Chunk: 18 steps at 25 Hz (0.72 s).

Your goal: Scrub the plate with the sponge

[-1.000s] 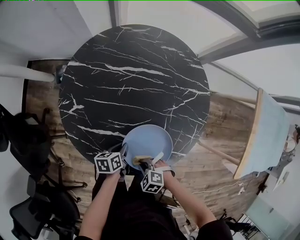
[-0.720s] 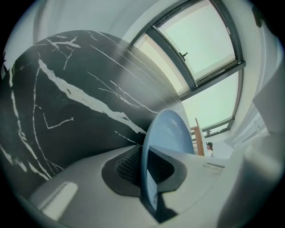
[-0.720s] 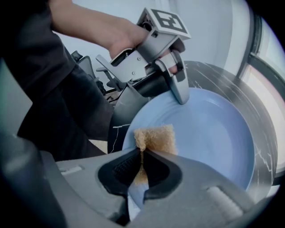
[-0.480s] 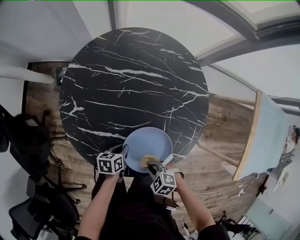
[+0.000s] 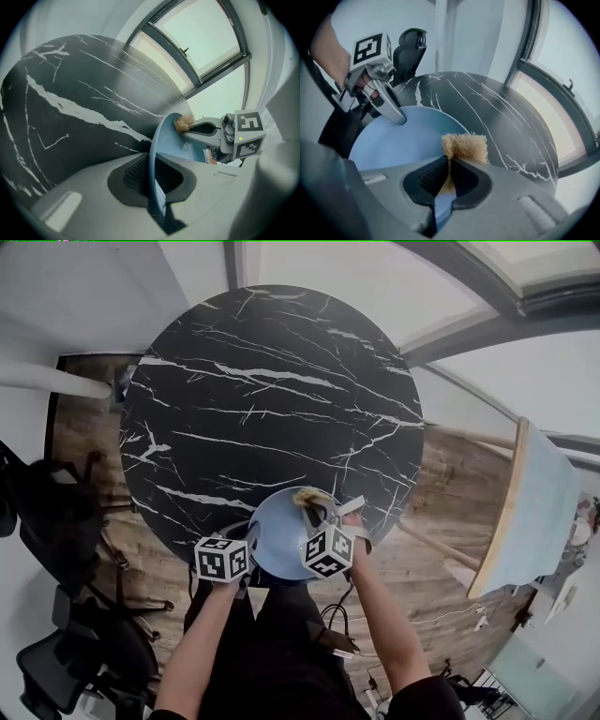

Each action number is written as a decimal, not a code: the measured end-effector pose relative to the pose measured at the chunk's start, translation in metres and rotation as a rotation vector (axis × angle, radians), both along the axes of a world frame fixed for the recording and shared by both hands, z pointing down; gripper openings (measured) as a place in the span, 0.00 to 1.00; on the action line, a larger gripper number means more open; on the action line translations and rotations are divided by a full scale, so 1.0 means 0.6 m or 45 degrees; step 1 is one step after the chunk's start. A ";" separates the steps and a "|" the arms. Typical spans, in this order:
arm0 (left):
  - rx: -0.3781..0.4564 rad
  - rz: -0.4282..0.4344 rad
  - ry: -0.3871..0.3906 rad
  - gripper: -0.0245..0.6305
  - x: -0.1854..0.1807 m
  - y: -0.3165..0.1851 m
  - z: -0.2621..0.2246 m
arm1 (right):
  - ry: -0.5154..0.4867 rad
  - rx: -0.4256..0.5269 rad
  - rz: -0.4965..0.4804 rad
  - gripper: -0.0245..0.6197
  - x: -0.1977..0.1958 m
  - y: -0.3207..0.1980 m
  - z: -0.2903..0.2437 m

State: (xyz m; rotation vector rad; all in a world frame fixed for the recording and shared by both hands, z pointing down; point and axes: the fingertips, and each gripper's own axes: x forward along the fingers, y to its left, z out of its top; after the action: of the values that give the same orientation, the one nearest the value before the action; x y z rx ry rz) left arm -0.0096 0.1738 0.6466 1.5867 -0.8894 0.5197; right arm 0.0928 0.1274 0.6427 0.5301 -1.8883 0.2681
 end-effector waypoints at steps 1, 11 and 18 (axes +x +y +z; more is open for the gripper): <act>-0.004 -0.013 0.006 0.07 -0.001 0.000 0.000 | 0.001 -0.013 0.012 0.07 -0.001 -0.001 0.002; -0.022 -0.102 0.023 0.08 -0.008 -0.005 0.001 | 0.021 -0.063 -0.061 0.07 -0.005 0.051 0.002; -0.029 -0.123 0.024 0.09 -0.009 -0.004 0.002 | 0.031 -0.089 -0.120 0.07 -0.020 0.110 0.004</act>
State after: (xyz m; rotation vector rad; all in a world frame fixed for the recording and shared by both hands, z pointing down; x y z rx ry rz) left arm -0.0152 0.1715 0.6479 1.5179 -0.9378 0.4448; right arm 0.0808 0.1931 0.6454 0.3945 -1.8673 0.2634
